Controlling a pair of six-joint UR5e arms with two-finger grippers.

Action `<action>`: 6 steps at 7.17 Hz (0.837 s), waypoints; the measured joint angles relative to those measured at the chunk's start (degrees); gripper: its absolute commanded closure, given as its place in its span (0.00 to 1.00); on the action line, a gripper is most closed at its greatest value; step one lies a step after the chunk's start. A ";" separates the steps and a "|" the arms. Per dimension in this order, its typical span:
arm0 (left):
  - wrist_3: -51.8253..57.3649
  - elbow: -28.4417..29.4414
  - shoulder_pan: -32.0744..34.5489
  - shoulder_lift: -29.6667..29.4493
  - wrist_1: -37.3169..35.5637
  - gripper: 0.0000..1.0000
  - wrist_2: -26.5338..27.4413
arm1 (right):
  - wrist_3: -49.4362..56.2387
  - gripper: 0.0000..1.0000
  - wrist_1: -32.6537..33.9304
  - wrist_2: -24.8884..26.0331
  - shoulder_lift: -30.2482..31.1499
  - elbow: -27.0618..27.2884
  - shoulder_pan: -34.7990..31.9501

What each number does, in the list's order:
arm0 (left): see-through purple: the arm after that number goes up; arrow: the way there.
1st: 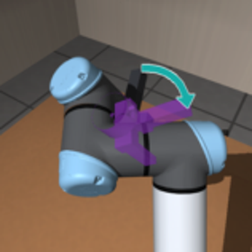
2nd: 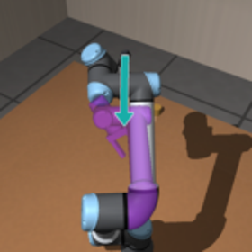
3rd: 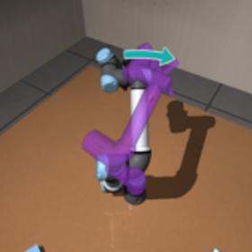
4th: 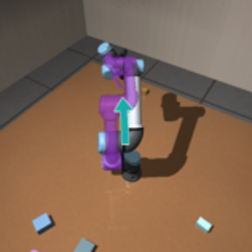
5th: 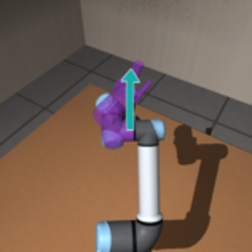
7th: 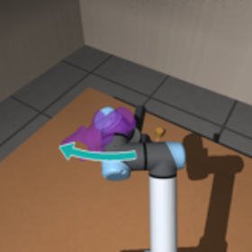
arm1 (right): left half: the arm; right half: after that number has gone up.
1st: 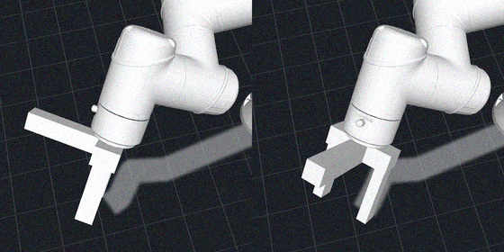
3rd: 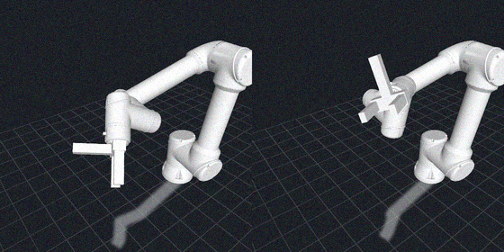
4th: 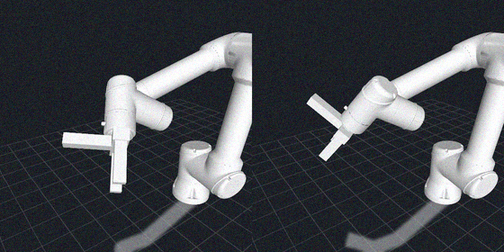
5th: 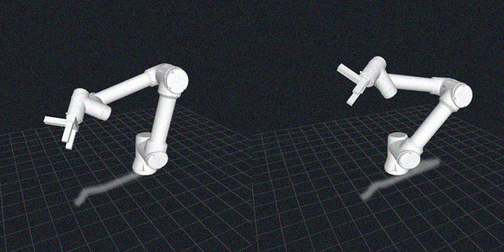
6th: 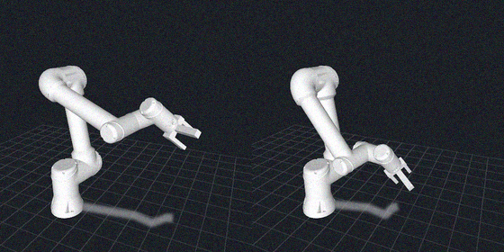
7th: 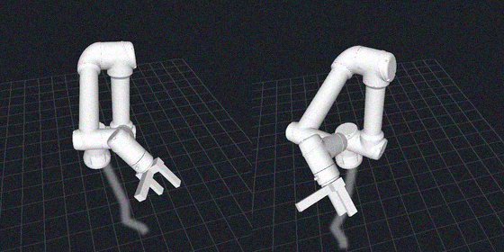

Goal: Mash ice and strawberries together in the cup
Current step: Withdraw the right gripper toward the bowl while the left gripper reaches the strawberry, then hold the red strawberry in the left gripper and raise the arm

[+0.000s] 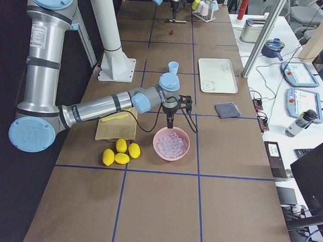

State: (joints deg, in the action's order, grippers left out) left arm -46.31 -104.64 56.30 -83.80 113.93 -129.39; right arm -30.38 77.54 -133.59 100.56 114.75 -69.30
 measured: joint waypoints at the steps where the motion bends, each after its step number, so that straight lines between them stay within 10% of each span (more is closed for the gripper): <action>1: -2.66 0.52 -3.04 -0.68 1.16 0.00 3.26 | 3.01 0.00 0.16 0.01 0.52 -0.61 -1.54; 6: -7.63 7.34 -8.99 -2.54 10.74 0.00 7.84 | 8.62 0.00 1.97 0.24 0.94 -1.20 -3.90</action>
State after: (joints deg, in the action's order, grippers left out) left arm -53.94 -97.30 47.31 -86.34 124.67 -121.56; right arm -21.76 79.51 -133.35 101.51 113.56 -73.20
